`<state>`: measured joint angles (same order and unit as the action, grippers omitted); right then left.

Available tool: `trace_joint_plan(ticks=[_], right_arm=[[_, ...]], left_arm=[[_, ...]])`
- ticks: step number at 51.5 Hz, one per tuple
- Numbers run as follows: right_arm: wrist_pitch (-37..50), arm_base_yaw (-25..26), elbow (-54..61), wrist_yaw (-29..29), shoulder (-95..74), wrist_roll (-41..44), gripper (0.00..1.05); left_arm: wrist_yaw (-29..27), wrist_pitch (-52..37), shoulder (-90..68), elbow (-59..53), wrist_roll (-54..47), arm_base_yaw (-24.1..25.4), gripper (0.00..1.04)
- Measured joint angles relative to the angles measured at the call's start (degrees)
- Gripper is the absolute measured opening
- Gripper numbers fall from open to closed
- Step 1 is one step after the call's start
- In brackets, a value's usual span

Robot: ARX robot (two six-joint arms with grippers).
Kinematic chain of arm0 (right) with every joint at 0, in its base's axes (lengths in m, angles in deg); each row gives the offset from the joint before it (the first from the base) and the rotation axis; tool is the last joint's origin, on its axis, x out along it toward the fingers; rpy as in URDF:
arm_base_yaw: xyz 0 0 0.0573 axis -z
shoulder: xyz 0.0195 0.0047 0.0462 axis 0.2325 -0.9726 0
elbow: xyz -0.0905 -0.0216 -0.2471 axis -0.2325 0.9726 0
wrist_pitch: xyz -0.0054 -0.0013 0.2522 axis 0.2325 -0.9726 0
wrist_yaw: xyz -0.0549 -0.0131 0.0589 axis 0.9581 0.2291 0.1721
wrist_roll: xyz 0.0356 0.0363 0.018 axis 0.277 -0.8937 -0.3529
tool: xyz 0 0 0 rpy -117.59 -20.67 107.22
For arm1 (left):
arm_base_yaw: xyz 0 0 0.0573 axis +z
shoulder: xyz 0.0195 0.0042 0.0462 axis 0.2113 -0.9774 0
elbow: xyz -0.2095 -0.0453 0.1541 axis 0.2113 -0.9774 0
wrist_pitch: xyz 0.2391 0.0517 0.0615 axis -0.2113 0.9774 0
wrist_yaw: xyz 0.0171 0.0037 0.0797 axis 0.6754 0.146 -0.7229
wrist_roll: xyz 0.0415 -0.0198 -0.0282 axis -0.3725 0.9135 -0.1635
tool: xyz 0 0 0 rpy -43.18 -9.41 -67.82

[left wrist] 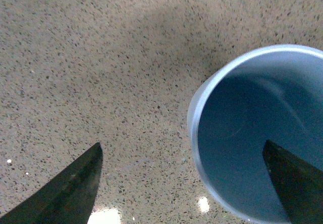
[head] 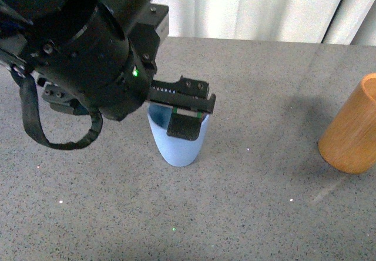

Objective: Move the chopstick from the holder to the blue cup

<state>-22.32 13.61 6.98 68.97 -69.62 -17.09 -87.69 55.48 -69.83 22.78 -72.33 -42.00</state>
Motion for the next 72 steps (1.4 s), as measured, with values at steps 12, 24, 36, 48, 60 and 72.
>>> trace_joint_plan(ticks=[12,24,36,48,60,72], right_arm=[[0.00,0.00,0.00,0.00,0.00,0.00,0.95],[0.00,0.00,0.00,0.00,0.00,0.00,0.95],[0.00,0.00,0.00,0.00,0.00,0.00,0.95],[0.00,0.00,0.00,0.04,0.00,0.00,0.95],[0.00,0.00,0.00,0.00,0.00,0.00,0.95],[0.00,0.00,0.00,0.02,0.00,0.00,0.95]], left_arm=[[2.19,0.15,5.20,0.20,0.20,3.76,0.98],[-14.73,-31.98,23.82,-18.34,0.26,10.69,0.98],[-18.08,-40.79,29.44,-25.97,-3.30,12.76,0.98],[-1.84,-62.53,30.62,-36.09,-10.95,15.91,0.71],[2.64,-63.36,40.83,-45.97,-12.85,20.92,0.24],[5.60,-59.60,50.05,-51.47,-13.33,23.80,0.04]])
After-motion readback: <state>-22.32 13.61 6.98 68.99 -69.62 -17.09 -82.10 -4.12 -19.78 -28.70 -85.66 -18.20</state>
